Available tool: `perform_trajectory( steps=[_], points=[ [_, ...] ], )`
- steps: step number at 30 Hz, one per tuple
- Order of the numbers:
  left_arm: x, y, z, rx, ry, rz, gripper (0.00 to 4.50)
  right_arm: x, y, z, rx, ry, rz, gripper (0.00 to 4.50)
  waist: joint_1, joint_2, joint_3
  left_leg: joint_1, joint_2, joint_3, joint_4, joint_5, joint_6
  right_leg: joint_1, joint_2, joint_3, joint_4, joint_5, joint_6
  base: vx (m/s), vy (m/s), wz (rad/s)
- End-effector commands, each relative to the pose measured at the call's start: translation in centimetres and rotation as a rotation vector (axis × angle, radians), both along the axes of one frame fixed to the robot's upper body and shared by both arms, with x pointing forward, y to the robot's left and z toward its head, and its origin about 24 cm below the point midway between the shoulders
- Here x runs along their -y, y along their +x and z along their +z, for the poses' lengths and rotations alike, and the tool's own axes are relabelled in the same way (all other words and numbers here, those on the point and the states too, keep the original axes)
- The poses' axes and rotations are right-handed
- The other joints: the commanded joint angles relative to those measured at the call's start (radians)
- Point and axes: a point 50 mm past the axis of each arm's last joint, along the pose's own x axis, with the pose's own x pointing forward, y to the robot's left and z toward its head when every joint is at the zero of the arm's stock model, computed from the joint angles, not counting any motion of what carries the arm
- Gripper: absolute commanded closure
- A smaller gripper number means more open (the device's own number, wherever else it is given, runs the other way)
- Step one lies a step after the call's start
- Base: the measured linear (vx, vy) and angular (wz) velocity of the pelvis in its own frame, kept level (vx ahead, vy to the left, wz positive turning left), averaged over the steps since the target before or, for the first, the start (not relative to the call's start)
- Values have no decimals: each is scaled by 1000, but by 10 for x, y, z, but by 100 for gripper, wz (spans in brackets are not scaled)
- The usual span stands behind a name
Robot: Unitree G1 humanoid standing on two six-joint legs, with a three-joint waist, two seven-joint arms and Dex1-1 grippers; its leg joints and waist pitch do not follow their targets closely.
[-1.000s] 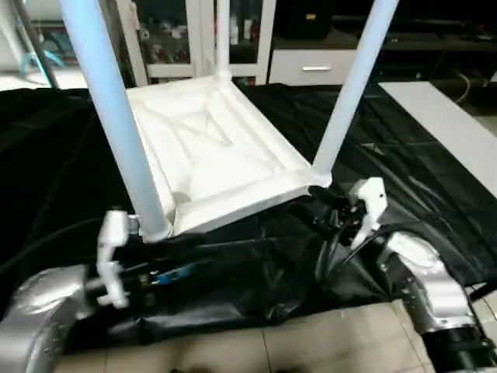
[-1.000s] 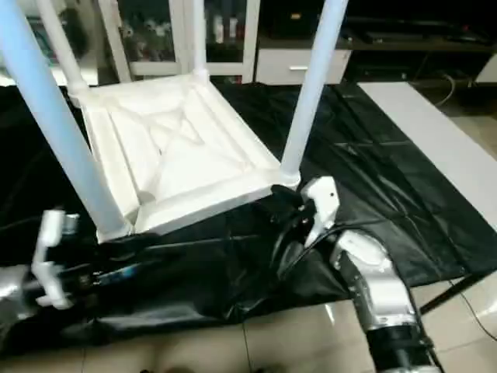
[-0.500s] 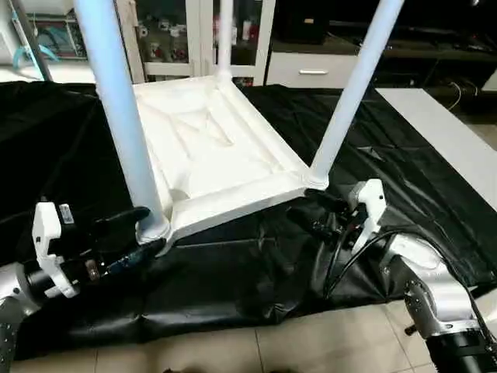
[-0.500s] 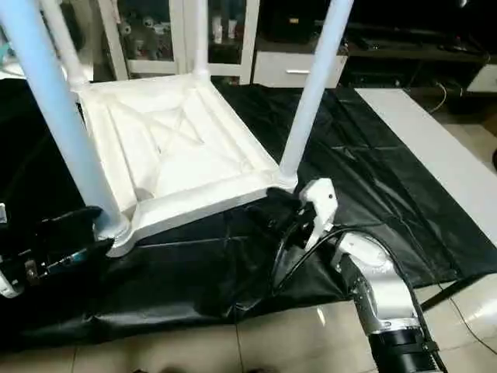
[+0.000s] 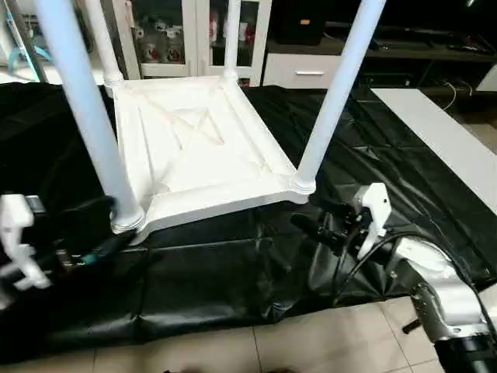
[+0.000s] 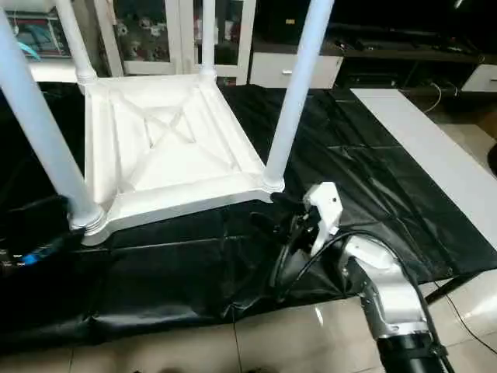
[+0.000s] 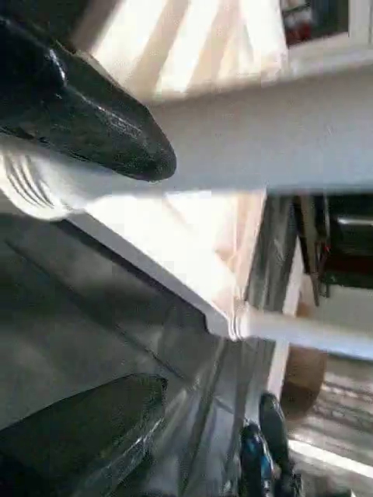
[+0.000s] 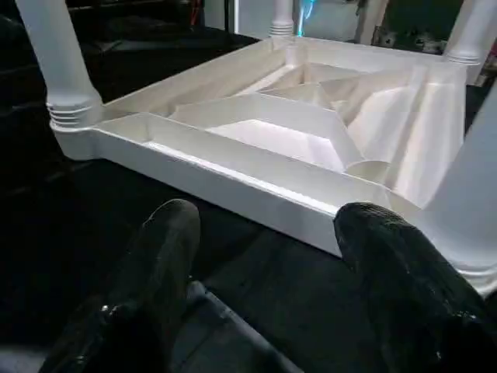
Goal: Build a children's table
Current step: Rotate table base
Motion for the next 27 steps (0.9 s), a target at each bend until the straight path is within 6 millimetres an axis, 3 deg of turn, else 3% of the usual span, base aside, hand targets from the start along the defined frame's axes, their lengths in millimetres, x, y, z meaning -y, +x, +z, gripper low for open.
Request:
perform_trajectory(
  steps=[1,8,10,12,14,16,19,27],
  points=[
    [-11,-4,4,-9,3,12,2,8,0,5,15,-12,-21,137,0,28,-47,19,30,-17,-92,-360,-11,41,-33,40,-70,-339,-140,0,0,0],
    [-25,-6,8,4,51,42,2,10,-1,4,11,-22,-23,137,3,29,-48,24,32,-14,-91,-337,-3,40,-34,41,-63,-280,-170,0,0,0],
    [-20,8,8,62,41,87,2,8,0,4,13,-15,-22,137,6,25,-48,22,32,-14,-91,-332,-2,43,-34,41,-63,-272,-173,0,0,0],
    [-12,20,7,84,8,92,2,4,2,6,16,-5,-16,137,13,29,-48,33,32,-11,-89,-345,-12,37,-36,42,-65,-285,-173,0,0,0],
    [-5,30,4,102,-1,88,2,0,2,7,20,1,-8,137,16,27,-41,27,32,-16,-95,-380,-24,44,-40,40,-71,-353,-153,0,0,0],
    [-2,41,1,102,4,95,2,-3,2,7,23,4,3,137,16,25,-41,36,29,-20,-94,-429,-34,43,-43,39,-81,-441,-120,0,0,0],
    [4,56,-3,101,10,87,2,-6,2,6,20,5,14,137,17,23,-47,32,28,-22,-93,-397,-34,46,-44,40,-81,-431,-107,0,0,0],
    [37,86,1,98,-55,-67,2,-7,2,2,10,-10,11,137,25,22,-54,29,31,-19,-91,-331,-33,52,-47,41,-65,-312,-162,0,0,0]
  ],
)
